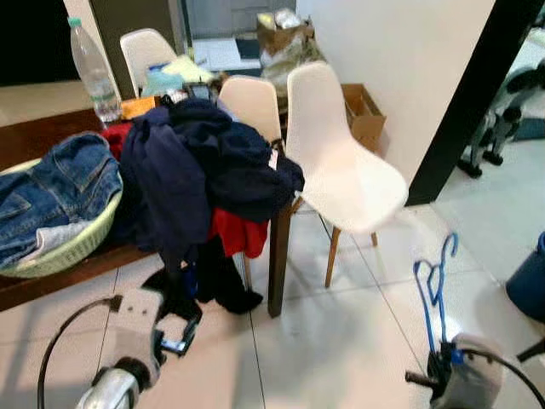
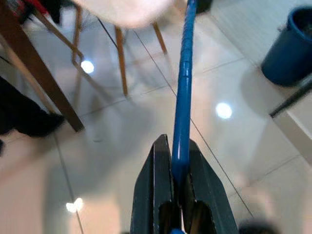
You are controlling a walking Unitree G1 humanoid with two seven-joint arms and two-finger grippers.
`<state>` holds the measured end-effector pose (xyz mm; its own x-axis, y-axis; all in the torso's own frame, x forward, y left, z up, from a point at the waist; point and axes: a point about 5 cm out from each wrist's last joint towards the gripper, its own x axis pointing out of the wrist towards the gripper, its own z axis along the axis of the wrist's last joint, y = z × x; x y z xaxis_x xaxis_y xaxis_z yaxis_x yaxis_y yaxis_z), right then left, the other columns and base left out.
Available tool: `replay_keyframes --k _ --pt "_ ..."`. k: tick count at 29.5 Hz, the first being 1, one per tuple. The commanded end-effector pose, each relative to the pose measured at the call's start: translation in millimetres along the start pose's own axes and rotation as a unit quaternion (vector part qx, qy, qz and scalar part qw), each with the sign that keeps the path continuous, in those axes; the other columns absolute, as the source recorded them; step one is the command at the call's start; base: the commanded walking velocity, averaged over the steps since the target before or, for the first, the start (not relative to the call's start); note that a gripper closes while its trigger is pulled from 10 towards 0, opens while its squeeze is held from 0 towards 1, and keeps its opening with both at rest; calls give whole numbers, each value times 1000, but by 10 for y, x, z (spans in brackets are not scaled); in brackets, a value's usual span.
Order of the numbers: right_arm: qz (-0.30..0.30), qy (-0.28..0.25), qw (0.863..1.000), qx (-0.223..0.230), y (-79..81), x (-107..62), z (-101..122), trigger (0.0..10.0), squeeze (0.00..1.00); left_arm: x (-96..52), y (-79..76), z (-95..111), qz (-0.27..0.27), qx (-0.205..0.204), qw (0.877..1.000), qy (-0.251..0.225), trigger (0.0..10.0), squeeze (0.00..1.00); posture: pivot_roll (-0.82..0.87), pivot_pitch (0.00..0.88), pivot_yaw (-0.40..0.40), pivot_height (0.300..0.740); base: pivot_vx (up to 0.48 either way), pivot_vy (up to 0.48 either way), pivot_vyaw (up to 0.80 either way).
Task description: Hang hanger
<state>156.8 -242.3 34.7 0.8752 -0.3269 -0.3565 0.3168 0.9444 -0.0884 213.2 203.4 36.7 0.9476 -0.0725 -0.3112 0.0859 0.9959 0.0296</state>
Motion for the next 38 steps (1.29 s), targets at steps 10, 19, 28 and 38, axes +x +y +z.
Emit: replay_keyframes --k 10,19,28,38 --pt "6 66 996 -56 -35 -3 -387 10000 0 -23 79 -351 35 29 997 60 10000 0 46 74 14 740 0 0 0" --pt "0 95 990 -103 -124 -40 -692 10000 0 -29 -12 -601 18 31 995 89 10000 0 38 65 20 740 0 0 0" --pt "-2 103 990 -99 -93 13 -787 10000 0 49 12 -654 15 6 996 88 10000 0 38 65 18 740 0 0 0" --pt "0 15 997 -77 -22 218 -328 10000 0 337 94 76 8 32 997 -67 10000 0 42 67 13 740 0 0 0"
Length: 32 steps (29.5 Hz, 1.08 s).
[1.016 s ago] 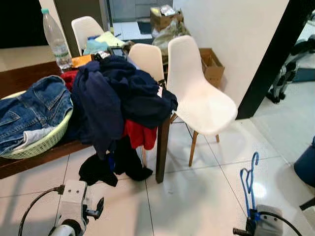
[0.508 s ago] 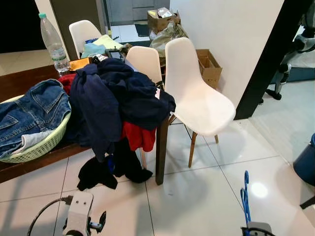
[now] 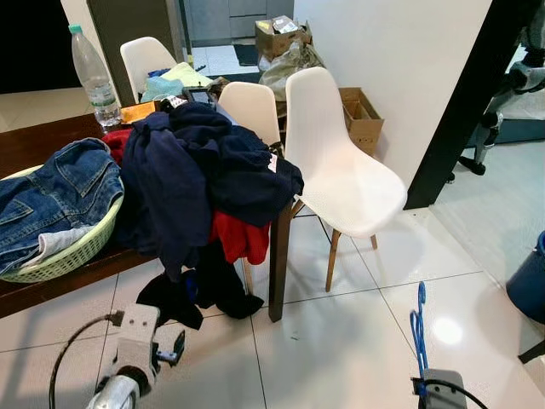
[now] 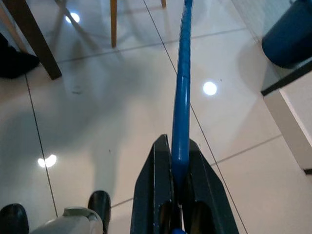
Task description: Hang hanger
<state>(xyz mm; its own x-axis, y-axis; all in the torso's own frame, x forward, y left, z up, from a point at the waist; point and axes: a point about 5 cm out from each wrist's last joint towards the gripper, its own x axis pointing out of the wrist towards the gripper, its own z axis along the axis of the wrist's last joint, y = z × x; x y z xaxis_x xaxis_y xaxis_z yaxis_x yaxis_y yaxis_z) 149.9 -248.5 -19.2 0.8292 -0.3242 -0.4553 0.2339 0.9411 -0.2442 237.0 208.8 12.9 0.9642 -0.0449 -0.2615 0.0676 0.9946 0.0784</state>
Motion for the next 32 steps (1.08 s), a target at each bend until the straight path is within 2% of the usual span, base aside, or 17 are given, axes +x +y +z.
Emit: replay_keyframes --k 1,2,3,5,6,7,10,11,12,14,16,19,20,23,27,32 --pt "-6 -39 999 11 -25 44 201 10000 0 53 35 229 -7 11 999 -42 10000 0 42 67 13 740 0 0 0" --pt "-6 -39 999 11 -25 44 201 10000 0 53 35 229 -7 11 999 -42 10000 0 42 67 13 740 0 0 0" --pt "-9 -78 997 16 -58 50 416 10000 0 66 9 453 -14 15 996 -82 10000 0 41 68 13 740 0 0 0" --pt "-9 -78 997 16 -58 50 416 10000 0 66 9 453 -14 15 996 -82 10000 0 41 68 13 740 0 0 0" --pt "-9 -114 993 21 -87 29 599 10000 0 44 -16 601 -19 16 994 -110 10000 0 38 72 13 740 0 0 0" --pt "-5 -150 988 29 -102 -50 787 10000 0 -42 -56 683 -22 16 991 -127 10000 0 33 80 10 740 0 0 0" --pt "-1 -173 984 33 -104 -129 909 10000 0 -120 -88 717 -25 16 990 -135 10000 0 33 82 9 740 0 0 0" --pt "5 -194 980 37 -93 -219 1024 10000 0 -200 -121 739 -29 16 989 -142 10000 0 34 87 6 740 0 0 0" --pt "5 -194 980 37 -93 -219 1024 10000 0 -200 -121 739 -29 16 989 -142 10000 0 34 87 6 740 0 0 0" --pt "12 -222 974 42 -65 -348 1192 10000 0 -285 -157 775 -34 16 988 -151 10000 0 33 91 5 740 0 0 0" --pt "15 -235 971 45 -44 -386 1274 10000 0 -284 -163 803 -33 15 987 -158 10000 0 34 94 4 740 0 0 0" --pt "29 -255 965 45 62 -376 1437 10000 0 -192 -158 957 -35 19 983 -178 10000 0 32 88 5 740 0 0 0" --pt "29 -255 965 45 62 -376 1437 10000 0 -192 -158 957 -35 19 983 -178 10000 0 32 88 5 740 0 0 0" --pt "38 -253 966 38 131 -363 1477 10000 0 -138 -102 1132 -26 24 980 -195 10000 0 31 81 5 740 0 0 0" --pt "38 -253 966 38 131 -363 1477 10000 0 -138 -102 1132 -26 24 980 -195 10000 0 31 81 5 740 0 0 0" --pt "35 -219 974 35 126 -332 1401 10000 0 -138 -12 1269 -7 29 978 -205 10000 0 33 76 1 740 0 0 0"
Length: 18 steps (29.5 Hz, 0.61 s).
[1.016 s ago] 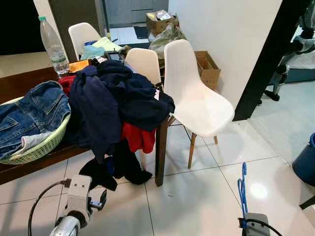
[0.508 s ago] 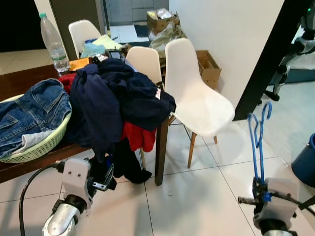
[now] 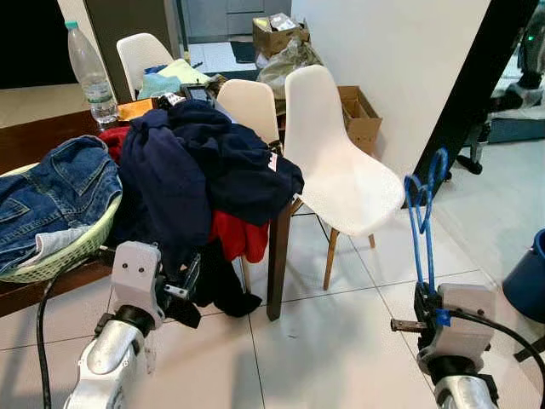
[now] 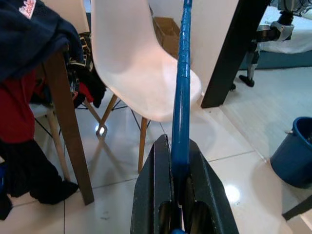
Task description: Hang hanger
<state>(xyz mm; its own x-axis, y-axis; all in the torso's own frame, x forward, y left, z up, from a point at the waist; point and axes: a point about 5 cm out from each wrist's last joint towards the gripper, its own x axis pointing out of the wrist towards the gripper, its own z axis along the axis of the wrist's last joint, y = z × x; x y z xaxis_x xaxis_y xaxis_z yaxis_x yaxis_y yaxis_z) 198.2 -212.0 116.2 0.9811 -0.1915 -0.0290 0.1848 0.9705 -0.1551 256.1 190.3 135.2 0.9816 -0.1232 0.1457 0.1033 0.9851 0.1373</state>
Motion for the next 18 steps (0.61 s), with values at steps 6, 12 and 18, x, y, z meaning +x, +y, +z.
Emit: replay_keyframes --k 6,12,18 --pt "-22 41 999 -5 -92 -12 -88 10000 0 18 110 98 19 3 1000 -3 10000 0 34 76 0 740 0 0 0" --pt "-23 37 999 -1 -69 10 -46 10000 0 31 107 120 18 1 1000 -5 10000 0 38 78 1 740 0 0 0" --pt "-24 37 999 0 -63 22 -27 10000 0 36 101 134 18 -1 1000 -3 10000 0 39 78 2 740 0 0 0"
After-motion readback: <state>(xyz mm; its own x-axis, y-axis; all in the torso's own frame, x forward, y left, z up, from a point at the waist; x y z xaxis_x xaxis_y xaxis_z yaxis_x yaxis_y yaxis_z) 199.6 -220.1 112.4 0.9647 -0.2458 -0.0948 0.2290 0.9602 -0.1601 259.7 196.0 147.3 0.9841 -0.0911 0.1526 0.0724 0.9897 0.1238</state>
